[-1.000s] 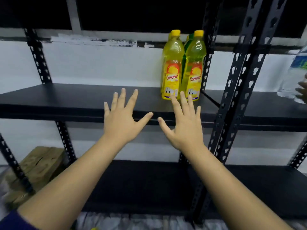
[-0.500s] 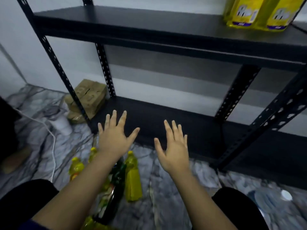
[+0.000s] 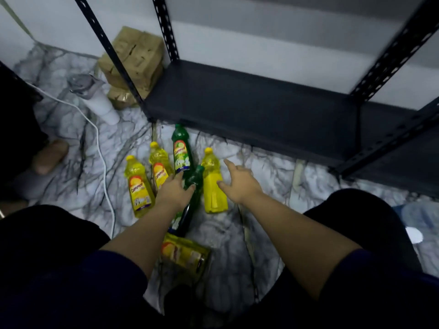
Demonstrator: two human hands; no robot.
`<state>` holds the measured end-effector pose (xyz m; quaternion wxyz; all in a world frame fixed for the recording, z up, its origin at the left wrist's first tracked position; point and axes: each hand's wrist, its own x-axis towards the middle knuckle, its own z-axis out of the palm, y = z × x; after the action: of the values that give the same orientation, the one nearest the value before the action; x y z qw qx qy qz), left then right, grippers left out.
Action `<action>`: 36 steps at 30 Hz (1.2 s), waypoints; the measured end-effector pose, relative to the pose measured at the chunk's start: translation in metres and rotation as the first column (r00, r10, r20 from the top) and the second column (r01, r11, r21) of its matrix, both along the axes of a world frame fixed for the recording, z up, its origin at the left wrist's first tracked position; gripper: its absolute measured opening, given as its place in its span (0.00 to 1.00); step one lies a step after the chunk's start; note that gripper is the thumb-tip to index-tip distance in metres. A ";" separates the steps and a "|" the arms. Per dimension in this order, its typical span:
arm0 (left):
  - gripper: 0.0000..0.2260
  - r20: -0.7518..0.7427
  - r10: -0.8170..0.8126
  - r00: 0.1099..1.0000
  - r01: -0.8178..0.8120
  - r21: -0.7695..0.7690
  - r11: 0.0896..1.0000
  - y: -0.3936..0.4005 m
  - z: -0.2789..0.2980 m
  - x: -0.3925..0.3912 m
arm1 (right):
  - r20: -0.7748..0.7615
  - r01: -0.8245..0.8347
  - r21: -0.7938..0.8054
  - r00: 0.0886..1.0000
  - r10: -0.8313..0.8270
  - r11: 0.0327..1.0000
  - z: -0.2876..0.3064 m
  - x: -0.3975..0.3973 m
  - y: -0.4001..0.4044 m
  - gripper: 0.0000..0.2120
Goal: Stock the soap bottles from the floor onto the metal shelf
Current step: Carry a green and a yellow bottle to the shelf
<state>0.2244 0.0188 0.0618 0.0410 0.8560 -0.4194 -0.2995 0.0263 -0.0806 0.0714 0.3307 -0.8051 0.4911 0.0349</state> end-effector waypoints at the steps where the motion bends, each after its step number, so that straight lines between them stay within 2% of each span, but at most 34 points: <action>1: 0.35 -0.020 0.013 1.000 -0.013 0.012 1.000 0.003 -0.007 0.000 | -0.026 -0.026 -0.003 0.999 0.026 1.000 -0.002 0.004 -0.001 0.39; 4: 0.35 -0.053 0.013 0.999 -0.011 0.042 0.999 0.008 -0.027 -0.003 | -0.066 -0.047 -0.010 0.997 0.047 0.999 -0.010 0.016 -0.001 0.41; 8: 0.30 -0.064 0.055 0.996 -0.052 0.052 0.997 0.009 -0.052 -0.013 | -0.067 -0.018 0.022 0.998 0.019 1.000 -0.042 0.033 0.007 0.42; 13: 0.29 -0.077 -0.013 0.997 0.013 -0.003 1.000 0.031 -0.078 -0.021 | -0.115 -0.139 0.105 0.982 0.150 0.985 -0.094 0.049 0.030 0.38; 18: 0.26 -0.057 -0.005 0.998 -0.006 -0.180 0.984 0.031 -0.093 -0.009 | -0.185 -0.114 -0.042 0.977 0.104 0.993 -0.118 0.057 0.037 0.33; 22: 0.24 0.042 -0.020 0.999 0.030 -0.246 0.969 0.024 -0.110 -0.011 | -0.208 -0.115 -0.151 0.975 0.082 0.982 -0.125 0.057 0.037 0.38; 24: 0.23 0.097 -0.036 0.995 0.060 -0.262 0.963 0.025 -0.116 -0.011 | -0.194 -0.041 -0.151 0.981 0.011 0.988 -0.124 0.050 0.035 0.39; 27: 0.22 0.104 -0.098 0.990 0.123 -0.275 0.954 0.023 -0.122 -0.013 | -0.128 0.154 -0.103 0.978 -0.167 0.983 -0.125 0.024 0.027 0.39; 31: 0.24 0.088 -0.108 0.990 0.128 -0.281 0.951 0.007 -0.124 -0.018 | -0.112 0.288 -0.153 0.946 -0.306 0.945 -0.131 -0.003 0.001 0.27; 33: 0.25 0.099 -0.107 0.989 0.130 -0.266 0.955 0.003 -0.125 -0.021 | -0.152 0.309 -0.197 0.928 -0.340 0.930 -0.134 -0.006 -0.014 0.24; 36: 0.31 0.058 -0.093 0.994 0.105 -0.276 0.955 -0.003 -0.127 -0.022 | -0.135 0.259 -0.245 0.945 -0.298 0.934 -0.134 -0.004 -0.029 0.26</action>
<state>0.2021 0.0156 -0.0657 0.1366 0.8261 -0.5005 -0.2199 0.0218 -0.1093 -0.0629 0.1963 -0.7532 0.6279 0.0006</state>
